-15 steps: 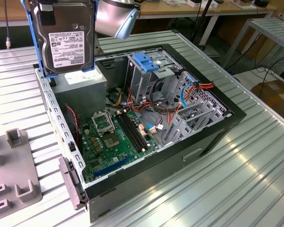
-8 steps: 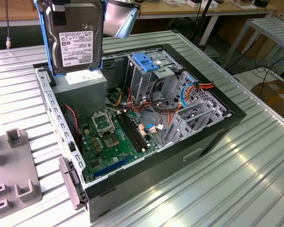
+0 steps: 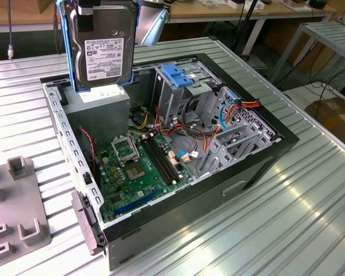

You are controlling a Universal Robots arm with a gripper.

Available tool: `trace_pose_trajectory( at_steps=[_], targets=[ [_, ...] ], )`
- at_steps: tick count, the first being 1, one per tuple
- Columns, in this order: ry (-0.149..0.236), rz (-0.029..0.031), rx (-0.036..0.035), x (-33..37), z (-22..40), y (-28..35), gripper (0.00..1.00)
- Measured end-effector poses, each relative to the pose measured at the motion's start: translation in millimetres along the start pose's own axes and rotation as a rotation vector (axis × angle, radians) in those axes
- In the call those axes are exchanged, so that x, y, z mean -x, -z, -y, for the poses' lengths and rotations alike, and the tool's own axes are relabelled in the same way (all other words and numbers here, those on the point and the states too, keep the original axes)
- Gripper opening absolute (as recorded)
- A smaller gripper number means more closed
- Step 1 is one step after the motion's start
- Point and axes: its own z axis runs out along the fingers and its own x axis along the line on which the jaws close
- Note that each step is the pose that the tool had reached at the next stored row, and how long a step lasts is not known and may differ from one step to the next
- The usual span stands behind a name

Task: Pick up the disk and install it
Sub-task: 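Pick up the disk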

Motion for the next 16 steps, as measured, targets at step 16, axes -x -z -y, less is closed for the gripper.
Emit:
trace_pose_trajectory(
  at_steps=[16],
  targets=[
    [0.0, -0.0011, 0.0, -1.3, 7.3, -0.7, 0.37]
  ],
)
